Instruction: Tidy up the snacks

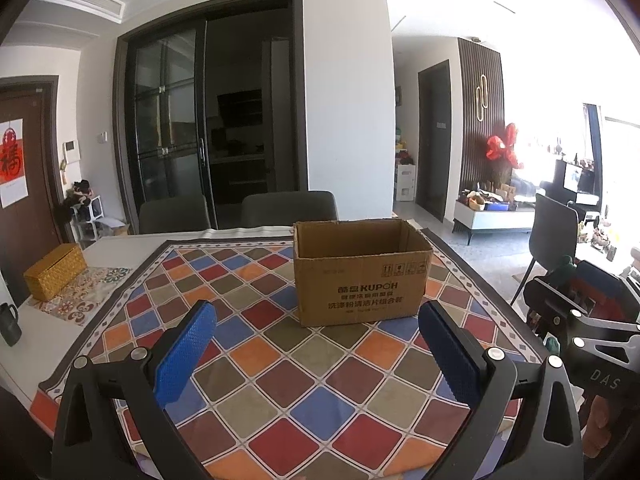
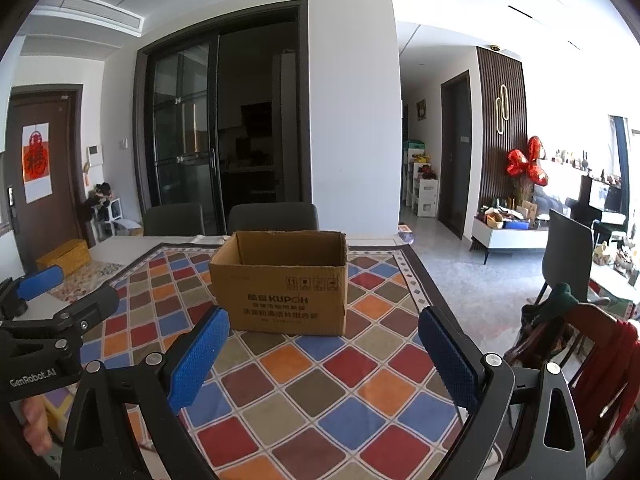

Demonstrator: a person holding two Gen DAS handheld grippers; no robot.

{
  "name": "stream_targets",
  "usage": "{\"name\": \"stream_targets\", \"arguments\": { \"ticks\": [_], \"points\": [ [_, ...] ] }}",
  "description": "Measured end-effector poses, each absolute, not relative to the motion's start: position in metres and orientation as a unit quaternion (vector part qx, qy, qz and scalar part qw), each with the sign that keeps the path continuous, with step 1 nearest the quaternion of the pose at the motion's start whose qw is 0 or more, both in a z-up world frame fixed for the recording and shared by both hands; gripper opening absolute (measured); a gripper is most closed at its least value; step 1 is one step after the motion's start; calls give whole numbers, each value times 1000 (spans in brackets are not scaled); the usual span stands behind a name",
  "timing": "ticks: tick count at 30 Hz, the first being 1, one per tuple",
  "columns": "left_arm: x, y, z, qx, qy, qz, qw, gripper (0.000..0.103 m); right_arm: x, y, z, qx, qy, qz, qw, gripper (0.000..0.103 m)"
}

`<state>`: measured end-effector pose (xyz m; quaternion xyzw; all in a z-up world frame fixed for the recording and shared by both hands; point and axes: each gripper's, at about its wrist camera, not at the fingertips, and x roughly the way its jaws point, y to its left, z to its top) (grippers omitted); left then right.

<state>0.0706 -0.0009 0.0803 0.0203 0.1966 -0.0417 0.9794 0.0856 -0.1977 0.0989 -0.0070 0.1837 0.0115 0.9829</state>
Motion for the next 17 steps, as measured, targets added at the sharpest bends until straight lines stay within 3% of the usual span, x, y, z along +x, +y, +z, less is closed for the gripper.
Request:
{"name": "stream_targets", "arguments": {
  "ticks": [17],
  "points": [
    [69, -2, 83, 15, 201, -41, 979, 103, 84, -199, 103, -7, 187, 12, 982, 96]
  ]
}}
